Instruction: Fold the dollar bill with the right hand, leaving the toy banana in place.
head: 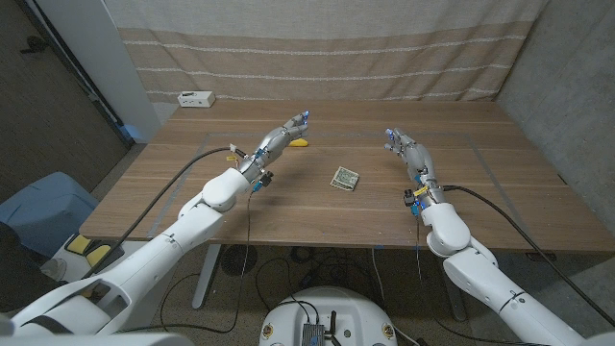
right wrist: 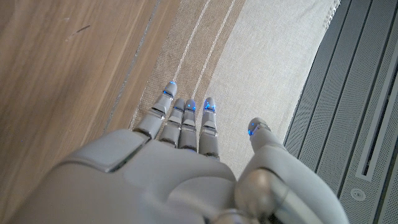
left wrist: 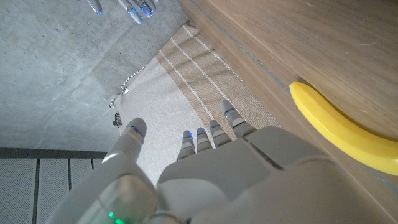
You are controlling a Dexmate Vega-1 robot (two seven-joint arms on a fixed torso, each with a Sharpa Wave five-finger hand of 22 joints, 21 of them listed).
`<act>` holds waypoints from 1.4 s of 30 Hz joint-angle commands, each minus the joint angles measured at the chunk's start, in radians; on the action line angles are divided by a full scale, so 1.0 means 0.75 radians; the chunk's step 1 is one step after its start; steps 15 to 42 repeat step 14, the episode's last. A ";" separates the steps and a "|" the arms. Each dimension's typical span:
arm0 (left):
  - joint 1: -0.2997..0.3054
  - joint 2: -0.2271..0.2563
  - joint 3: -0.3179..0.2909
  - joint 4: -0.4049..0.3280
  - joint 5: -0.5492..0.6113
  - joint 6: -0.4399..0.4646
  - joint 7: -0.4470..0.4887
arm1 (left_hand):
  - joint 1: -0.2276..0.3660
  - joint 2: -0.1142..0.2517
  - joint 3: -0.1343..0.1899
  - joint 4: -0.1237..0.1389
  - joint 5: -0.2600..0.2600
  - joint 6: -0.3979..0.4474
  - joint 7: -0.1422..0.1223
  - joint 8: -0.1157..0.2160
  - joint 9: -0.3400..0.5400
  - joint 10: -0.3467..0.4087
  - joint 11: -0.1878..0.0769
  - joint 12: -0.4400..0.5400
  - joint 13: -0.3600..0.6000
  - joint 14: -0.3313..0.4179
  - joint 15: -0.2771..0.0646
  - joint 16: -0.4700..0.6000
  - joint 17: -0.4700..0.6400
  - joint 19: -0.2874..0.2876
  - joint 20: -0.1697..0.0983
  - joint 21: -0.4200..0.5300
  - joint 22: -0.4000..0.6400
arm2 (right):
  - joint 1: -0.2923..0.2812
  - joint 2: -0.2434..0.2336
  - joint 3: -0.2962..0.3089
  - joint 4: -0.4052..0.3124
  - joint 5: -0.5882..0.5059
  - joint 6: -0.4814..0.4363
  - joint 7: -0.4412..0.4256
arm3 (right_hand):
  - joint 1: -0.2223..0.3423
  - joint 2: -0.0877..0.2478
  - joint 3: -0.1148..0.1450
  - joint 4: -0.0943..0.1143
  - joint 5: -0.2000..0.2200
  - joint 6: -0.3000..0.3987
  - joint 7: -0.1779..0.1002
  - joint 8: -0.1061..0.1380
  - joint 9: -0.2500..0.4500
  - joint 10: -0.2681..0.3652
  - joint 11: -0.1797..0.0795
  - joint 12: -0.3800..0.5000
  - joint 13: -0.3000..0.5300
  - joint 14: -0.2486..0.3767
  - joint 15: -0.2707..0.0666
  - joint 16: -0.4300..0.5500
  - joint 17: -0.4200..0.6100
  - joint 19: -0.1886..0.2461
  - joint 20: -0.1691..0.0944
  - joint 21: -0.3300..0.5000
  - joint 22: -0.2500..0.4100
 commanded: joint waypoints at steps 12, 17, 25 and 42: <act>0.030 -0.013 -0.066 0.101 -0.170 -0.057 -0.069 | 0.001 -0.001 -0.005 0.001 0.009 -0.045 0.006 0.006 0.000 -0.042 -0.002 0.002 -0.002 -0.031 -0.035 0.006 -0.003 -0.031 -0.006 -0.019 -0.001 | 0.038 0.072 -0.010 0.016 -0.051 0.024 -0.049 | 0.006 -0.022 -0.036 -0.047 0.012 -0.160 -0.064 0.016 -0.005 -0.214 -0.079 0.008 -0.013 -0.278 -0.050 -0.008 -0.074 -0.234 -0.051 -0.075 -0.004; 0.024 -0.015 -0.065 0.113 -0.179 -0.056 -0.083 | 0.002 -0.002 -0.006 0.000 0.009 -0.048 0.009 0.007 0.000 -0.043 -0.002 0.003 -0.002 -0.031 -0.034 0.007 -0.004 -0.031 -0.005 -0.020 -0.001 | 0.041 0.084 -0.017 0.018 -0.060 0.031 -0.056 | 0.006 -0.021 -0.039 -0.050 0.013 -0.135 -0.056 0.026 -0.005 -0.209 -0.088 0.014 -0.014 -0.273 -0.061 0.001 -0.079 -0.233 -0.048 -0.067 -0.004; 0.024 -0.015 -0.065 0.113 -0.179 -0.056 -0.083 | 0.002 -0.002 -0.006 0.000 0.009 -0.048 0.009 0.007 0.000 -0.043 -0.002 0.003 -0.002 -0.031 -0.034 0.007 -0.004 -0.031 -0.005 -0.020 -0.001 | 0.041 0.084 -0.017 0.018 -0.060 0.031 -0.056 | 0.006 -0.021 -0.039 -0.050 0.013 -0.135 -0.056 0.026 -0.005 -0.209 -0.088 0.014 -0.014 -0.273 -0.061 0.001 -0.079 -0.233 -0.048 -0.067 -0.004; 0.024 -0.015 -0.065 0.113 -0.179 -0.056 -0.083 | 0.002 -0.002 -0.006 0.000 0.009 -0.048 0.009 0.007 0.000 -0.043 -0.002 0.003 -0.002 -0.031 -0.034 0.007 -0.004 -0.031 -0.005 -0.020 -0.001 | 0.041 0.084 -0.017 0.018 -0.060 0.031 -0.056 | 0.006 -0.021 -0.039 -0.050 0.013 -0.135 -0.056 0.026 -0.005 -0.209 -0.088 0.014 -0.014 -0.273 -0.061 0.001 -0.079 -0.233 -0.048 -0.067 -0.004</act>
